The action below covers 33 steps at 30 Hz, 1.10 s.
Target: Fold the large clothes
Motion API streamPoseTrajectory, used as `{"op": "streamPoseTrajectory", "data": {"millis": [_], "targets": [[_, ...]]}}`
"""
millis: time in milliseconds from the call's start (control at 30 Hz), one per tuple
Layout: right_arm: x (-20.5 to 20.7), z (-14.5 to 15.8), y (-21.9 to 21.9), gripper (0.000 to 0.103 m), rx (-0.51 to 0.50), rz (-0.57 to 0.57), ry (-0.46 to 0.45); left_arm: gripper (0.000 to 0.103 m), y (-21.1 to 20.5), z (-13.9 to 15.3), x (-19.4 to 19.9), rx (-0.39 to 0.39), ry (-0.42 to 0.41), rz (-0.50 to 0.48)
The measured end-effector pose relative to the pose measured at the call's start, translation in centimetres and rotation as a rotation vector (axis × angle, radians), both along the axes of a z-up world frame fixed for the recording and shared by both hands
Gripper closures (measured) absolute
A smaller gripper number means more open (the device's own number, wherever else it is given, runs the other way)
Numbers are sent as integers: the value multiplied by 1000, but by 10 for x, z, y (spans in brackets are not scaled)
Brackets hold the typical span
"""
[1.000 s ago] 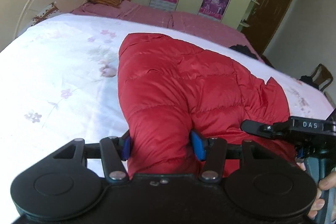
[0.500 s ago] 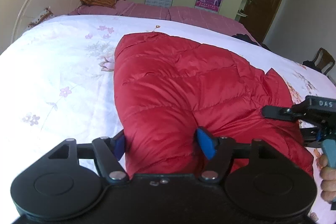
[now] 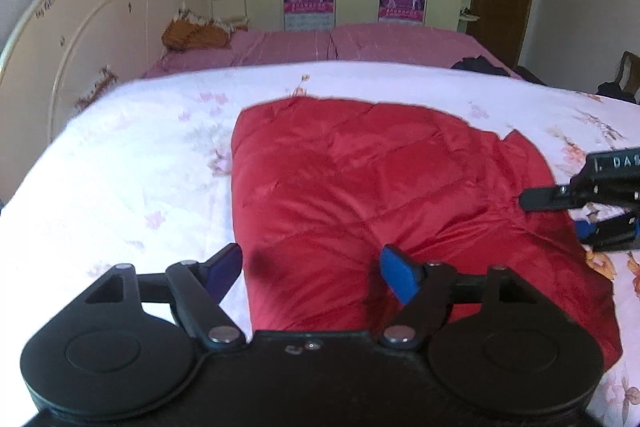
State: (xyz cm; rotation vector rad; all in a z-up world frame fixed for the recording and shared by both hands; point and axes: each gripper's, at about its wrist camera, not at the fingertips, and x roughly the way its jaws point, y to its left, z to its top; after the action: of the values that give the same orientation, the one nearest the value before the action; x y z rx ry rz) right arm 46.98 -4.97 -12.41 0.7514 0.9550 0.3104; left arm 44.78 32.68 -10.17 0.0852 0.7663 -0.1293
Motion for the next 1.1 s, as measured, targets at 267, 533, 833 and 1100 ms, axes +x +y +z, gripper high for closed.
{"op": "streamPoseTrajectory", "data": {"millis": [267, 533, 833, 1100], "targets": [[-31, 57, 25, 52, -261, 76, -282, 28, -13, 19, -30, 19, -57, -52], [-26, 30, 61, 52, -381, 142, -266, 28, -14, -10, -56, -25, 6, -39], [-12, -29, 55, 51, -321, 119, -132, 28, -10, -27, -58, -42, 5, -27], [-56, 20, 40, 51, -310, 110, -200, 28, -2, -26, -60, -61, 12, -17]]}}
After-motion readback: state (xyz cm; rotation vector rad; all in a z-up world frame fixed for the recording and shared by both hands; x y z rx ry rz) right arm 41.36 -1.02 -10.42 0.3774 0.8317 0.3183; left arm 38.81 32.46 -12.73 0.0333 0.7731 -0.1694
